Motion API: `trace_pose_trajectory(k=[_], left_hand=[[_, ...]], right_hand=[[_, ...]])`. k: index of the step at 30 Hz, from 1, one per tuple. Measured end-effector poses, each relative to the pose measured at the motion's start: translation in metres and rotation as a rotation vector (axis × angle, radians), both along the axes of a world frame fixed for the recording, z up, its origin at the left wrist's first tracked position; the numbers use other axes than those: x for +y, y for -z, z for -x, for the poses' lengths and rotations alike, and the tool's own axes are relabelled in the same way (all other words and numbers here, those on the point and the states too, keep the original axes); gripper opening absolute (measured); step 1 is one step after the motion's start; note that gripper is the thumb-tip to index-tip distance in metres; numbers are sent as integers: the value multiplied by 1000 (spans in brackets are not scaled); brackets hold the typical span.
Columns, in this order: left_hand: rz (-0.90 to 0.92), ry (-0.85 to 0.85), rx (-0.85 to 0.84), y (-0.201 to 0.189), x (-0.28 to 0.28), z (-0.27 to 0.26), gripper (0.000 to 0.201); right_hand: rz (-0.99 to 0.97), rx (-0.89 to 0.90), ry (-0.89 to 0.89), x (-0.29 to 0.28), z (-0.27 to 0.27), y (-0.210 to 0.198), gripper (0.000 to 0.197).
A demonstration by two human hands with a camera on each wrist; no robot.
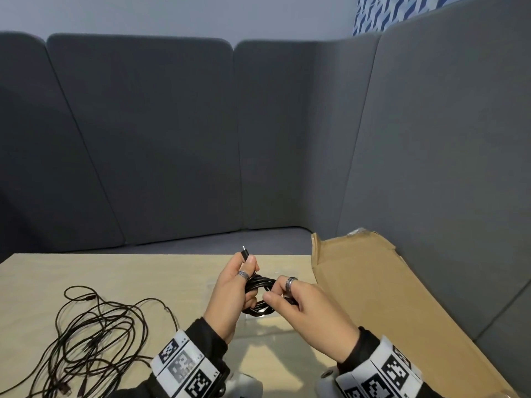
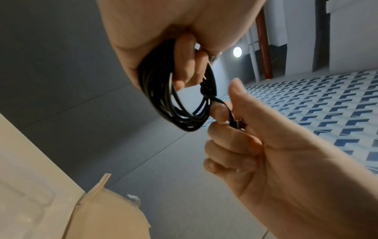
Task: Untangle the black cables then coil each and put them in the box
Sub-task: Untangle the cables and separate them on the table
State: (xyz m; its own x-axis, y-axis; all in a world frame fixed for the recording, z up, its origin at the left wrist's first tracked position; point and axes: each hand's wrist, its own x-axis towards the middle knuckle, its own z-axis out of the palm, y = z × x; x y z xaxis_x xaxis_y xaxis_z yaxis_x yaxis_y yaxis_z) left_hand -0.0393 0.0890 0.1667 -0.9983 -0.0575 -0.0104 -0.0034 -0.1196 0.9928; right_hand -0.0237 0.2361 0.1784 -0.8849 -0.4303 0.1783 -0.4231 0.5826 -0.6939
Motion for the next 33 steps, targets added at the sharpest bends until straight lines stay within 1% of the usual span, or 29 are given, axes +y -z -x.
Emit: trace_pose_trajectory(k=[3, 5, 7, 9, 11, 13, 17, 18, 19, 20, 21, 22, 23, 24, 26, 27, 28, 29, 30, 32, 33], left_hand=[[-61, 16, 17, -3, 3, -2, 24], [-69, 45, 38, -4, 3, -4, 24], [-69, 102, 68, -7, 2, -7, 24], [-25, 133, 106, -9, 3, -9, 23], [46, 84, 123, -7, 4, -8, 24], [71, 22, 98, -2, 3, -4, 25], [77, -30, 19, 5, -3, 1, 23], [80, -38, 18, 6, -3, 1, 22], [89, -42, 19, 7, -3, 1, 22], [114, -44, 16, 8, -3, 1, 22], [150, -44, 6, 9, -2, 1, 23], [179, -35, -9, 8, -3, 1, 24], [185, -8, -31, 6, -4, 1, 25], [145, 41, -66, 3, -6, 1, 26], [-15, 172, -130, -6, -9, -3, 26], [-88, 227, -143, -10, -9, -5, 26], [-142, 261, -145, -14, -8, -8, 27], [-191, 278, -143, -18, -5, -11, 28], [-220, 276, -133, -20, -2, -12, 28], [-227, 236, -87, -21, 3, -11, 27], [-209, 207, -60, -20, 4, -9, 27]], right_hand=[[38, 5, 24, 4, 1, 0, 30], [49, 12, 52, 10, 2, 0, 27], [26, 28, 59, 14, 1, 0, 23], [-25, 35, 38, 16, -1, 0, 21], [-79, 59, 5, 13, -4, 1, 19], [-116, 69, -24, 11, -6, 2, 20], [-110, -44, -83, 17, -5, -1, 22], [-156, -26, -91, 20, -5, 0, 23], [-249, 35, -84, 22, -4, 1, 25], [-337, 146, -41, 23, -5, 2, 27], [-415, 293, 20, 23, -6, 2, 23], [-476, 435, 89, 22, -9, 2, 13], [-502, 538, 144, 21, -12, 1, 11], [-493, 654, 190, 21, -13, 3, 21], [-437, 793, 250, 23, -7, 7, 31], [-382, 826, 262, 23, -3, 7, 34], [-293, 840, 253, 22, 3, 10, 32], [-165, 797, 225, 20, 8, 13, 23], [-11, 704, 190, 16, 10, 15, 14], [290, 453, 138, 7, 12, 17, 19], [389, 316, 127, 4, 13, 16, 21]])
